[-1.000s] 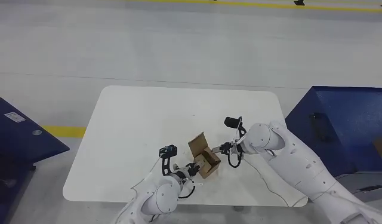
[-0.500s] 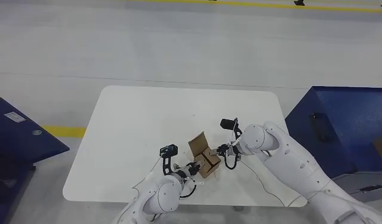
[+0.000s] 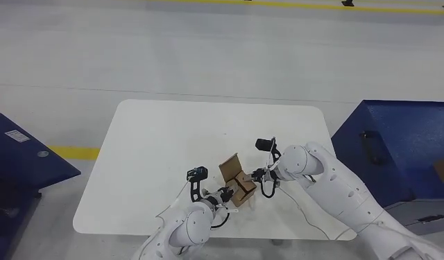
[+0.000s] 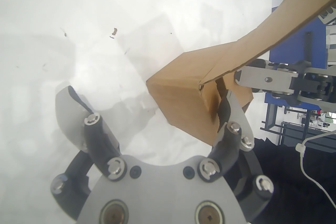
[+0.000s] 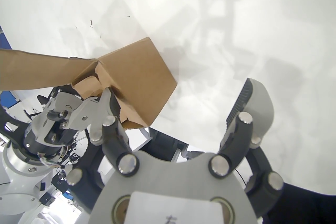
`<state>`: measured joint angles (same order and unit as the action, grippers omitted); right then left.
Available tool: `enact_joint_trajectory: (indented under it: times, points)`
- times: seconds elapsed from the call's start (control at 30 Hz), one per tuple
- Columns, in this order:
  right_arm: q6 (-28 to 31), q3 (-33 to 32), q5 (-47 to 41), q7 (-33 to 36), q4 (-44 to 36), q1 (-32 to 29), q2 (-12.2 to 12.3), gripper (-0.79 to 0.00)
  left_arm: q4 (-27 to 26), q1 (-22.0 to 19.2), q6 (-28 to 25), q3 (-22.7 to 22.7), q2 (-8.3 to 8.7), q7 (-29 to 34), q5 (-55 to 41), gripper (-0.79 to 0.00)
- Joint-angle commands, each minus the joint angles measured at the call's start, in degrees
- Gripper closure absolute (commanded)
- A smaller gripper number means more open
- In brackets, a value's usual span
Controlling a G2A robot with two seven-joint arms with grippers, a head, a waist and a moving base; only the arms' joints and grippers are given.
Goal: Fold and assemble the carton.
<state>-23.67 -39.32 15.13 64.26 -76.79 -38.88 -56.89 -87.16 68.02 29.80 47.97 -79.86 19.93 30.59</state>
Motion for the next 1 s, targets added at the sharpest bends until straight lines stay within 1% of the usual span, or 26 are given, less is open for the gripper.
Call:
enact_joint_trajectory:
  times: [0.0, 0.2, 0.6, 0.7, 0.87, 0.93, 0.97]
  points:
    - [0.1, -0.4, 0.1, 0.0, -0.1, -0.3, 0.1, -0.785, 0.0, 0.2, -0.1, 0.2, -0.05, -0.1, 0.1, -0.785]
    - [-0.3, -0.3, 1.5, 0.3, 0.4, -0.7, -0.1, -0.785, 1.7, -0.2, 0.4, -0.3, -0.47, 0.0, 0.8, -0.785]
    - [0.8, -2.7, 1.3, -0.5, -1.1, -2.0, 0.0, -0.785, 0.5, 0.8, -0.9, 0.4, -0.93, -1.7, 1.2, -0.785]
    - [2.0, -5.4, -1.0, -1.0, -2.5, -3.0, 0.6, -0.785, -2.2, 2.3, -1.9, 2.0, -0.66, -2.9, 1.2, -0.785]
    - [4.7, -14.3, -6.1, 0.2, -7.9, -8.1, 3.1, -0.785, -7.6, 5.5, -2.3, 6.0, 0.35, -3.9, 3.4, -0.785]
    - [5.8, -18.6, -7.9, 2.5, -10.8, -11.2, 4.5, -0.785, -9.2, 6.3, -2.7, 8.2, 0.74, -4.4, 3.9, -0.785]
    - [7.0, -20.7, -9.1, 4.8, -12.5, -12.9, 5.2, -0.785, -9.4, 6.5, -2.7, 9.2, 0.88, -4.6, 4.2, -0.785]
